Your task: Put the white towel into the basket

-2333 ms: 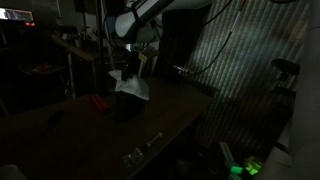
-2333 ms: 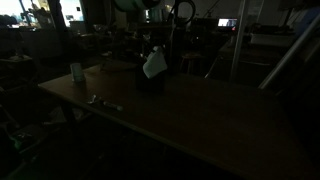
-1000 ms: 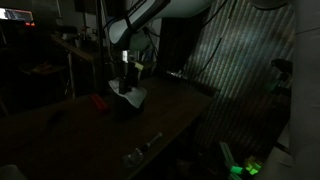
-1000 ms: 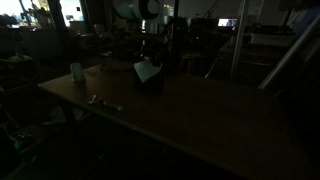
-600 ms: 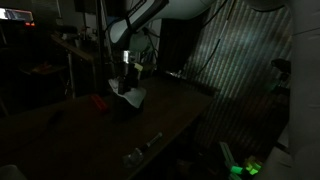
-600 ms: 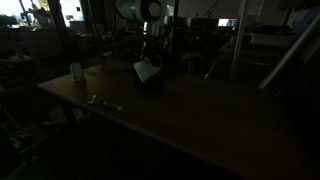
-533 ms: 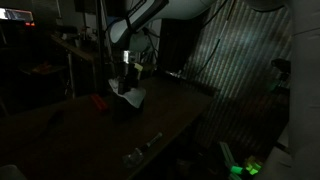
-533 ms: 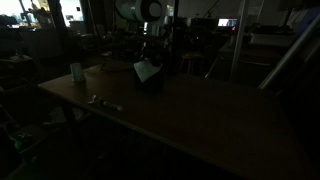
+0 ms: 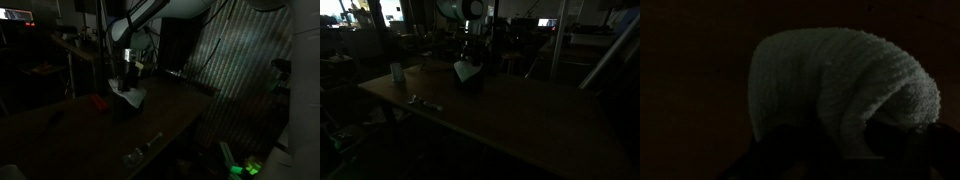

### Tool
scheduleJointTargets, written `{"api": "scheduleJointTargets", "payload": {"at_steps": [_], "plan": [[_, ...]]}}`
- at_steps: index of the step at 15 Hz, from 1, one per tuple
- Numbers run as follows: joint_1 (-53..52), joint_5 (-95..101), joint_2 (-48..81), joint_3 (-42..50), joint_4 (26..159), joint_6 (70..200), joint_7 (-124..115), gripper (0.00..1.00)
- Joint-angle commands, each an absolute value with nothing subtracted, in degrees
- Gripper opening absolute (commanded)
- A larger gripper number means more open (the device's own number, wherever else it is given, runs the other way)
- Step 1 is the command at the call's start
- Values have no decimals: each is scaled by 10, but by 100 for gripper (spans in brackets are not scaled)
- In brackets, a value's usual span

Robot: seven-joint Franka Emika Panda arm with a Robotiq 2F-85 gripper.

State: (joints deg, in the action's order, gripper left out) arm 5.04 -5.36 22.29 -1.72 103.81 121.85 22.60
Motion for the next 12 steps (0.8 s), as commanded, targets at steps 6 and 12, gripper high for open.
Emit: {"api": "scheduleJointTargets", "payload": {"at_steps": [6, 12], "plan": [[45, -11, 172, -10, 1029, 1225, 217, 100], [38, 16, 148, -9, 1029, 1229, 207, 75]]}}
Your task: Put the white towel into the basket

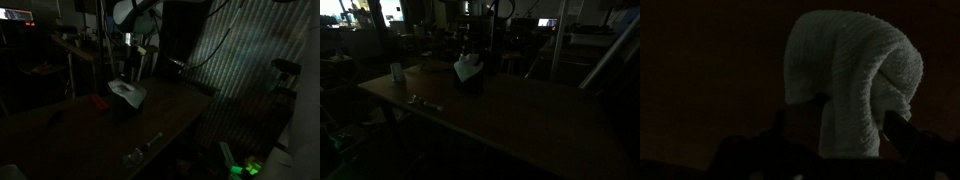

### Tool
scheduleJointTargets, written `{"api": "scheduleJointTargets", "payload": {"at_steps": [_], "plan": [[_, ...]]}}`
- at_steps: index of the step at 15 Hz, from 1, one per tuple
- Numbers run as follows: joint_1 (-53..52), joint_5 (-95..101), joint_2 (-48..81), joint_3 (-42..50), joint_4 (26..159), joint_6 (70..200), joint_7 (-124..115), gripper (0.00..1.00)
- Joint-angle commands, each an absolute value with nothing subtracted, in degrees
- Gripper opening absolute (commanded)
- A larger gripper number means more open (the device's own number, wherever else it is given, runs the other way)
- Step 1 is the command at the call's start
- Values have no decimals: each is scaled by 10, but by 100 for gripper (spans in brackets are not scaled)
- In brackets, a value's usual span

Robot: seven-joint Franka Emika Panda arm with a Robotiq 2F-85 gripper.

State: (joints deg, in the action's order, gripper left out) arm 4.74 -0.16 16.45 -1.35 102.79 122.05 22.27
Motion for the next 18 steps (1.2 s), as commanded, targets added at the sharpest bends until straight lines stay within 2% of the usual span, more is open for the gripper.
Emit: {"api": "scheduleJointTargets", "payload": {"at_steps": [1, 5, 10, 18], "plan": [[37, 18, 146, -10, 1030, 1229, 207, 71], [32, 24, 144, -11, 1031, 1226, 198, 37], [27, 21, 147, -13, 1036, 1222, 195, 1], [22, 13, 154, -17, 1049, 1217, 195, 0]]}}
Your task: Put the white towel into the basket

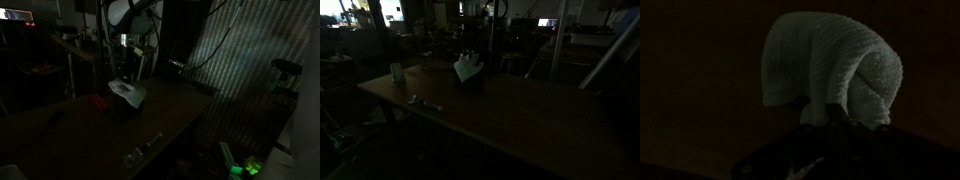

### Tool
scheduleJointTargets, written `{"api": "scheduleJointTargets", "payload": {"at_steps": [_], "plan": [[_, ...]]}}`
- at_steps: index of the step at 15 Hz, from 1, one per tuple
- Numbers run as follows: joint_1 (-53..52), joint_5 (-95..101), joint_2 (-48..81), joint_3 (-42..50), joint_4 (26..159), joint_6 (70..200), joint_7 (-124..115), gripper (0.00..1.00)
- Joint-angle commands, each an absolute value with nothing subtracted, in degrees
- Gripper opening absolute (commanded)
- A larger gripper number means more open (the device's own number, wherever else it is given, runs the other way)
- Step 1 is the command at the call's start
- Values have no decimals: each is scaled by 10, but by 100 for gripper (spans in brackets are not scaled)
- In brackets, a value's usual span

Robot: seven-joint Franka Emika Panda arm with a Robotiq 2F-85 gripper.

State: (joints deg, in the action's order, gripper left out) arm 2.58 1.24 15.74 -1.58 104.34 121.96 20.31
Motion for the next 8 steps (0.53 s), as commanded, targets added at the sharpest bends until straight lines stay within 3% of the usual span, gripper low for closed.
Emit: {"api": "scheduleJointTargets", "payload": {"at_steps": [1, 8], "plan": [[21, 13, 157, -17, 1051, 1216, 194, 0], [24, 1, 180, -21, 1061, 1219, 198, 0]]}}
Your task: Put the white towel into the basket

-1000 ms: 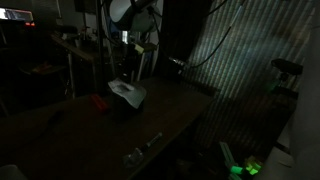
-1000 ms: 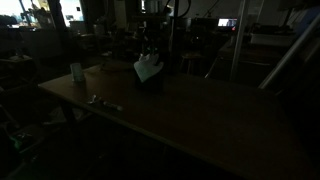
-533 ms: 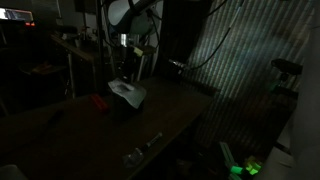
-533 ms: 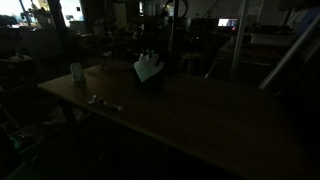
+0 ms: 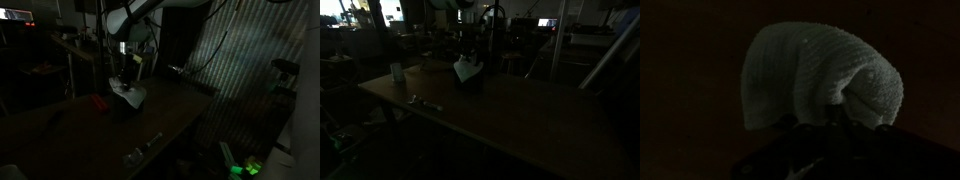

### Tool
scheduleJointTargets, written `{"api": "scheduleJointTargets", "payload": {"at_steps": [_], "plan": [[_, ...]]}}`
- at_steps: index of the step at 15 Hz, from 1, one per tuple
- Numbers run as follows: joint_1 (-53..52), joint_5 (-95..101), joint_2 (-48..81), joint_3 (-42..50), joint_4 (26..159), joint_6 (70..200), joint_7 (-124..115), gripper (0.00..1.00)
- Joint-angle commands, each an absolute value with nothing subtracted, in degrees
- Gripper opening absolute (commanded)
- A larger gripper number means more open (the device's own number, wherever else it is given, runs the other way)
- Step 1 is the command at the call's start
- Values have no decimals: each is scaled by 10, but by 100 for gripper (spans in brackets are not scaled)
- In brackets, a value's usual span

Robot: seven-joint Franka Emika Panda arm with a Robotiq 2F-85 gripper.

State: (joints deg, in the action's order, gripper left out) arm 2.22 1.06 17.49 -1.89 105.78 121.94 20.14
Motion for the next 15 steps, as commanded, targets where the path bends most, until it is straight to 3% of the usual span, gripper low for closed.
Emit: {"api": "scheduleJointTargets", "payload": {"at_steps": [1, 15], "plan": [[26, -2, 183, -21, 1062, 1220, 198, 0], [42, -59, 265, -34, 1045, 1205, 221, 0]]}}
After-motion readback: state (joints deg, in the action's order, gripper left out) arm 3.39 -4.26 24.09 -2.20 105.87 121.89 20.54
